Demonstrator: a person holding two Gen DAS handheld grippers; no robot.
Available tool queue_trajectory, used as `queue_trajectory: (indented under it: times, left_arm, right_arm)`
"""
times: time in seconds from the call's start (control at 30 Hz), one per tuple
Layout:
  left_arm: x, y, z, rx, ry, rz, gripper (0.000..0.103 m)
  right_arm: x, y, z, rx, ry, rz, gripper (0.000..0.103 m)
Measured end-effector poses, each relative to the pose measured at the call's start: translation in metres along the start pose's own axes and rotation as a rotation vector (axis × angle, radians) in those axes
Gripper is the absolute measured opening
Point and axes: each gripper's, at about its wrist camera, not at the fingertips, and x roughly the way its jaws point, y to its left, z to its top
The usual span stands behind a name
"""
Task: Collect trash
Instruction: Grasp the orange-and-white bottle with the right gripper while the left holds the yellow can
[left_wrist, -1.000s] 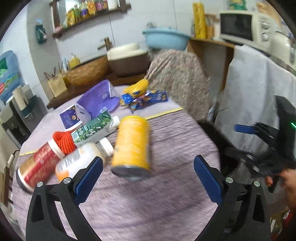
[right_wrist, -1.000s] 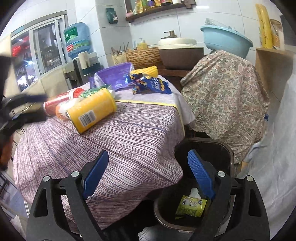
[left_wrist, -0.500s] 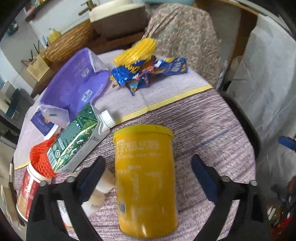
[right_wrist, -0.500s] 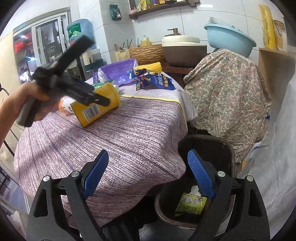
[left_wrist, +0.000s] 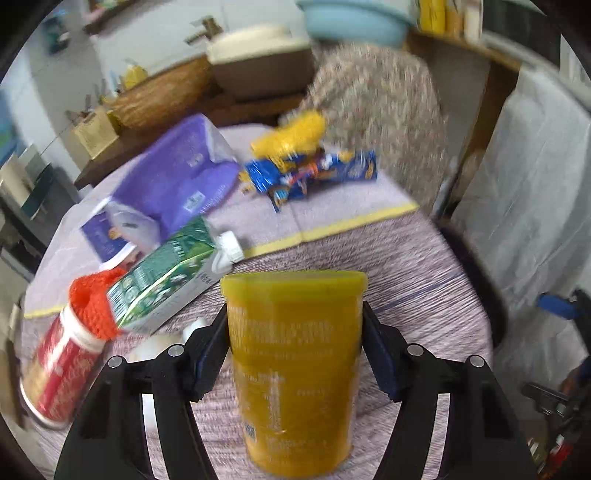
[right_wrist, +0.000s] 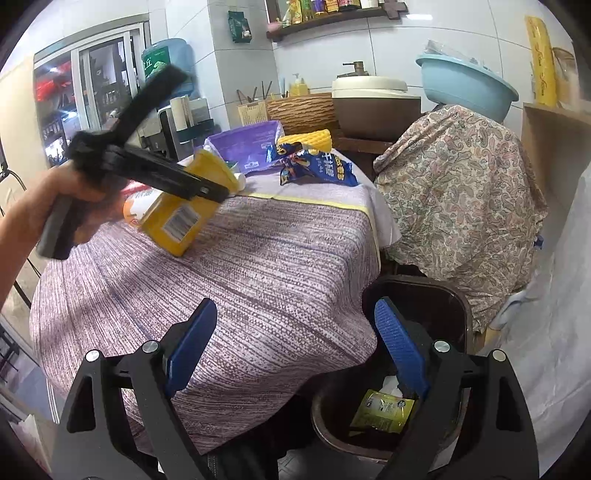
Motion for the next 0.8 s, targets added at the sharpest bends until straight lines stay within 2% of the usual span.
queue_trajectory:
  times: [0.1, 0.27, 0.43, 0.5, 0.63, 0.8]
  left_arm:
    - [-0.027, 0.009, -0.019, -0.078, -0.087, -0.022, 0.066]
    - [-0.052, 0.006, -0.042, -0.114, -0.208, 0.051, 0.066]
    - [-0.072, 0.015, -0.065, -0.186, -0.262, 0.048, 0.066]
    - [-0.085, 0.021, -0.083, -0.218, -0.285, 0.081, 0.066]
    - [-0.114, 0.038, -0.121, -0.295, -0.325, 0.116, 0.066]
    - [-0.136, 0.053, -0.157, -0.368, -0.334, 0.163, 0.066]
  right_arm:
    - [0.002, -0.001, 0.004, 0.002, -0.003, 0.009, 0.087]
    - [0.010, 0.007, 0.019, -0.015, -0.014, 0.056, 0.087]
    - [0.020, 0.029, 0.041, -0.105, -0.030, 0.110, 0.087]
    - [0.027, 0.044, 0.052, -0.171, -0.026, 0.146, 0.087]
    - [0.047, 0.085, 0.068, -0.356, 0.029, 0.278, 0.087]
    - [0.079, 0.141, 0.083, -0.593, 0.074, 0.366, 0.087]
